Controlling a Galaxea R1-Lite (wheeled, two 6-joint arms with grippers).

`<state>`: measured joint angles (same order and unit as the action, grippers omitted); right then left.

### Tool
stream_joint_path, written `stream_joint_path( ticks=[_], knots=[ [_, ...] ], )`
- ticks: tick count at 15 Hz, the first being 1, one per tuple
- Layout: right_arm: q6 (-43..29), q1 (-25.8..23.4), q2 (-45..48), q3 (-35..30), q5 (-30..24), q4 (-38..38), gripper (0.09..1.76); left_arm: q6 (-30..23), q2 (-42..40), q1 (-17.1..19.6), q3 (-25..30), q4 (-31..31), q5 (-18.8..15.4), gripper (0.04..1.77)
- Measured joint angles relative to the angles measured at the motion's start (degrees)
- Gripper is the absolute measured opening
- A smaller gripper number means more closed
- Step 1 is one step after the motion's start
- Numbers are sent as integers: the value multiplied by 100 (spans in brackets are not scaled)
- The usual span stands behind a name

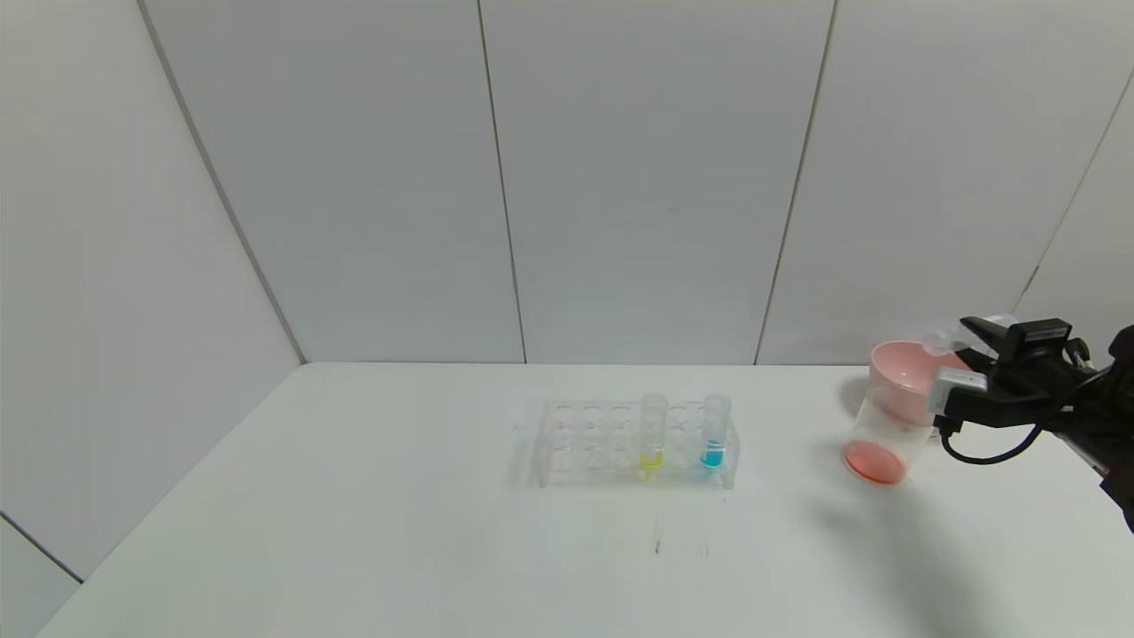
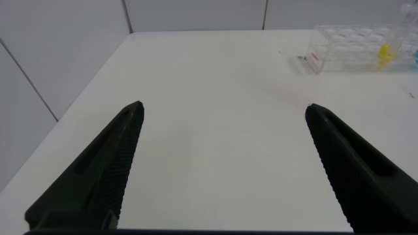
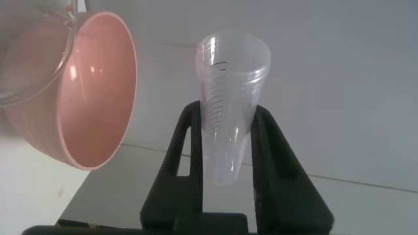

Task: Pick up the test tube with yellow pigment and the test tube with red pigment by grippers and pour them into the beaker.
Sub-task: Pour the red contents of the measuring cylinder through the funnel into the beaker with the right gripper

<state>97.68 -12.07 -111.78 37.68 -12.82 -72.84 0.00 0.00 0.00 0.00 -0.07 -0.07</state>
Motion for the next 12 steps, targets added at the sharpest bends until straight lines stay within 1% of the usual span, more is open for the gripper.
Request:
stream_joint_path(
  ticks=[2,3,4,6,9,12],
  knots=[
    [-93,-6,4,32,29,1,50,0,0,0,0,0,-2,176],
    [-265,-2,4,112,38,20,50,0,0,0,0,0,-2,176],
    [-708,22,0,272,56,48,50,0,0,0,0,0,-2,176],
    [-2022,124,-49,752,213,239,50,0,0,0,0,0,-2,176],
    [-4262,262,-123,1499,596,887,50,0,0,0,0,0,-2,176],
    [-6594,279,-187,1885,695,1276,50,0,0,0,0,0,-2,176]
  ],
)
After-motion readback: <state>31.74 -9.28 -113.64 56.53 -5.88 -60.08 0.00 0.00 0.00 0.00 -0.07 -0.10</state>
